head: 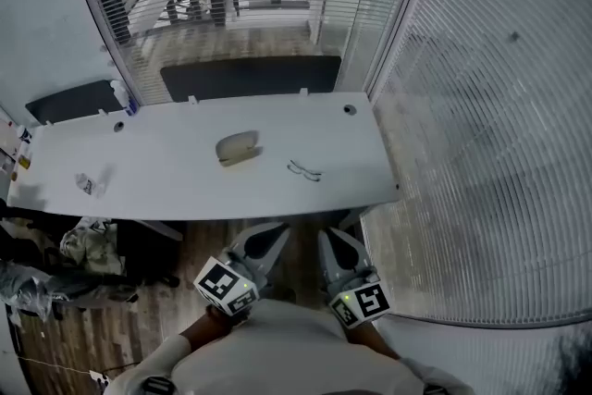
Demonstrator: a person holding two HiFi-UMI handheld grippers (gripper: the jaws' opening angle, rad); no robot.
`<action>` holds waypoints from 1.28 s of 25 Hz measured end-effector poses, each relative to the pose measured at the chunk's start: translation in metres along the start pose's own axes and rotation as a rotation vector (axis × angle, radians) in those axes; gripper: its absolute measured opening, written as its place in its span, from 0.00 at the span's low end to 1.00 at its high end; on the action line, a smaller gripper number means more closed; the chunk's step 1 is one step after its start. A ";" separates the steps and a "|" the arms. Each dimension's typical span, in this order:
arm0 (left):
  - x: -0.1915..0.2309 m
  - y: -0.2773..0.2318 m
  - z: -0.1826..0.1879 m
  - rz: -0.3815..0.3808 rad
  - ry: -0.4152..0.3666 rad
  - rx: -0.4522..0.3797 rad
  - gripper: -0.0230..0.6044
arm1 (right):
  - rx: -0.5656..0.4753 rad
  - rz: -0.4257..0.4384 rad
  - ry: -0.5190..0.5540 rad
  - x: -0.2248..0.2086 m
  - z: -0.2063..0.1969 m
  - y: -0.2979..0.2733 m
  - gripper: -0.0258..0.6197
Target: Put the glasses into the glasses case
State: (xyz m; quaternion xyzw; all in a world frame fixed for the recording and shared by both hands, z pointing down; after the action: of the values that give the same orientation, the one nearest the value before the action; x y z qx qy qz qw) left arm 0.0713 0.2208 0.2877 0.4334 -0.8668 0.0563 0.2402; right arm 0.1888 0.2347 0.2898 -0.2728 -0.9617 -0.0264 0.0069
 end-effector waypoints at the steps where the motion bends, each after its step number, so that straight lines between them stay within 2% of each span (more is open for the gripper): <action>1: 0.000 -0.002 -0.003 0.004 0.000 -0.001 0.04 | -0.002 0.001 0.002 -0.003 -0.001 0.002 0.04; 8: -0.005 -0.015 0.004 0.034 -0.014 -0.010 0.04 | -0.005 0.007 -0.010 -0.018 -0.003 0.003 0.04; 14: 0.019 -0.019 0.009 0.060 -0.017 -0.017 0.04 | -0.010 0.025 -0.013 -0.022 -0.009 -0.019 0.04; 20: 0.057 -0.022 0.023 0.070 -0.004 -0.027 0.04 | 0.000 0.032 0.004 -0.023 -0.013 -0.062 0.04; 26: 0.113 -0.030 0.045 0.076 0.016 -0.036 0.04 | 0.017 0.044 0.020 -0.026 -0.018 -0.122 0.04; 32: 0.163 -0.040 0.073 0.046 0.027 -0.035 0.04 | 0.012 0.043 0.052 -0.025 -0.012 -0.188 0.04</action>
State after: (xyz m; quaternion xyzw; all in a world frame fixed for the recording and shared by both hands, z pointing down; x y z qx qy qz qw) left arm -0.0071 0.0555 0.2945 0.4083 -0.8740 0.0523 0.2583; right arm 0.1107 0.0610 0.2925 -0.2925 -0.9553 -0.0275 0.0342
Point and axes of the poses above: the fingertips, and each gripper's own axes: y backward along the fingers, x to its left, z out of its top, the point moved 4 cm from there along y, backward along the fingers, and after that the axes turned 11 degrees about y, right-handed, at the moved point
